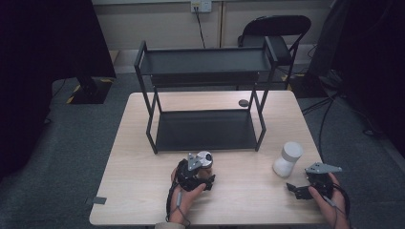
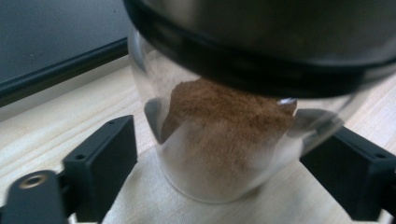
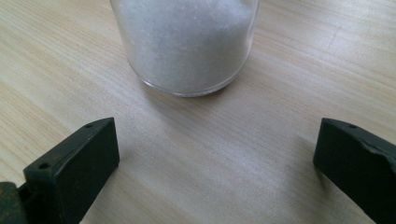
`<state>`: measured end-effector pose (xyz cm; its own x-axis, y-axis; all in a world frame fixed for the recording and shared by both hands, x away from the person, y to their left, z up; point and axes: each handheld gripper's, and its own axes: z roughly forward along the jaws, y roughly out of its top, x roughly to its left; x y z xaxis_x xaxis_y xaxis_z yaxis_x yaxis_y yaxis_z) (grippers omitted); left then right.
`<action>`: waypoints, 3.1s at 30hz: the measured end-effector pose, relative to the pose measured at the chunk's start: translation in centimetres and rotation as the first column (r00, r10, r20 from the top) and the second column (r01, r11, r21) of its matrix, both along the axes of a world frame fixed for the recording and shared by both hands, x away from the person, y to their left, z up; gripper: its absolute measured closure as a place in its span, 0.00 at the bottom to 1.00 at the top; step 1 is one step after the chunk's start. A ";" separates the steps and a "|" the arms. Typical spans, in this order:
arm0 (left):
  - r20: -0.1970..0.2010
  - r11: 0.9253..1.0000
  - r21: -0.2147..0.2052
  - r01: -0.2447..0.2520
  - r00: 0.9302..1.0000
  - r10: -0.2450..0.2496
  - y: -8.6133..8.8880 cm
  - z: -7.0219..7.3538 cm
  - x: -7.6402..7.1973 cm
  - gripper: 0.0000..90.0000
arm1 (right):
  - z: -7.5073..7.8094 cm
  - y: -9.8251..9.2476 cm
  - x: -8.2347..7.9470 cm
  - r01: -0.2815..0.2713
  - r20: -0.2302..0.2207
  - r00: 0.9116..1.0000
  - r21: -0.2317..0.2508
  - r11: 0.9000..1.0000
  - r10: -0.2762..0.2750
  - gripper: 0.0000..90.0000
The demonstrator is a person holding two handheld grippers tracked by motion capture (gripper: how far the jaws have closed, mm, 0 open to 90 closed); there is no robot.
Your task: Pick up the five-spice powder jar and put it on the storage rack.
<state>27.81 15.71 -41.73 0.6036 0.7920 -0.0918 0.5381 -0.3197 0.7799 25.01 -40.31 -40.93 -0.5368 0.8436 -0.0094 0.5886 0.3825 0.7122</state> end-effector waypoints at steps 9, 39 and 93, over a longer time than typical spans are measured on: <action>0.004 1.000 0.022 0.011 1.000 -0.011 -0.3 -0.1 0.4 0.25 | 0.0 0.0 0.0 0.000 0.000 1.000 0.000 1.000 0.000 0.00; 0.011 0.996 0.078 0.033 0.999 -0.034 -1.2 1.3 1.0 0.33 | 0.0 0.0 0.0 0.000 0.000 1.000 0.000 1.000 0.000 0.00; -0.005 0.995 0.060 0.073 0.997 -0.073 -2.0 11.6 7.1 0.33 | 0.0 0.0 0.0 0.000 0.000 1.000 0.000 1.000 0.000 0.00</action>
